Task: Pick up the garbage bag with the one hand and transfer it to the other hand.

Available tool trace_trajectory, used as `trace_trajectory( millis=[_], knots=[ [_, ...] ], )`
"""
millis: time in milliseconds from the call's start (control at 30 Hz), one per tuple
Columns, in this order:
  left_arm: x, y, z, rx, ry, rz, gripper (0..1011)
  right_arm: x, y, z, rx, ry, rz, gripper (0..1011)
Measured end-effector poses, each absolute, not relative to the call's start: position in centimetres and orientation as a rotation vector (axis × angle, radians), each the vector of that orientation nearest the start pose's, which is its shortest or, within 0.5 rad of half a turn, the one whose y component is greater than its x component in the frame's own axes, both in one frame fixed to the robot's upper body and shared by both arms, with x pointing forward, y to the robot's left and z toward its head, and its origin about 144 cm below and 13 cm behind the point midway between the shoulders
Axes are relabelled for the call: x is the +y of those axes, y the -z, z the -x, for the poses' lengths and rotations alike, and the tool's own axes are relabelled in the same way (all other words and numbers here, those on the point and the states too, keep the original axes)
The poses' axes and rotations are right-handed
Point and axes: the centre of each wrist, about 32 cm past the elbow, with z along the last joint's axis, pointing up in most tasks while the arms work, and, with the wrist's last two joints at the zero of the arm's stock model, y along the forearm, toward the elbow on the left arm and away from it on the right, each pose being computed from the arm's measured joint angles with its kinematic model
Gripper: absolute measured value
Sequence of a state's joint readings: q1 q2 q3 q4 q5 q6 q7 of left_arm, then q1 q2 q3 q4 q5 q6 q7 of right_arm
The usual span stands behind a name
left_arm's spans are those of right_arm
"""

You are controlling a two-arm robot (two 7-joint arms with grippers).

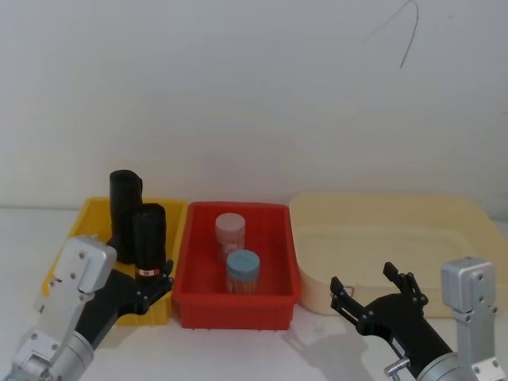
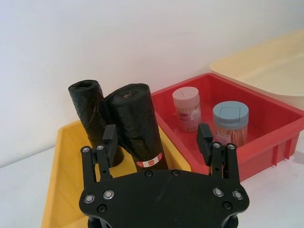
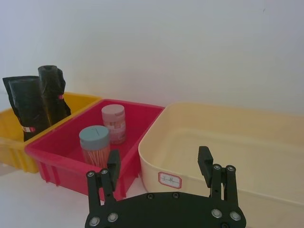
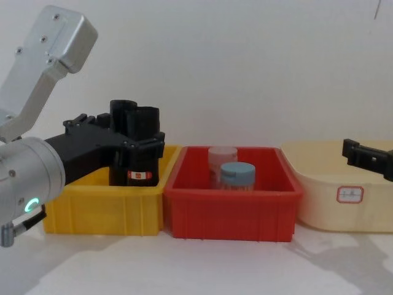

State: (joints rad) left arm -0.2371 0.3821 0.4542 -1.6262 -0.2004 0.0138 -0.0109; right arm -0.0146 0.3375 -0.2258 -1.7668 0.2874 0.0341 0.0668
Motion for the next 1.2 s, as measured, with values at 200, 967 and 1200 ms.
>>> trace_trajectory(
  millis=[200, 967, 1200],
  knots=[
    [19.84, -120.44, -49.20, -0.268, -1.124, -0.061, 1001, -23.71, -118.88, -44.33, -0.075, 1.229, -0.026, 1004],
    [19.84, -120.44, -49.20, -0.268, -1.124, -0.061, 1001, -23.71, -118.87, -44.33, -0.075, 1.229, -0.026, 1004],
    [19.89, -120.43, -49.20, -0.266, -1.127, -0.060, 1001, -23.71, -118.87, -44.33, -0.075, 1.230, -0.026, 1004]
  ],
)
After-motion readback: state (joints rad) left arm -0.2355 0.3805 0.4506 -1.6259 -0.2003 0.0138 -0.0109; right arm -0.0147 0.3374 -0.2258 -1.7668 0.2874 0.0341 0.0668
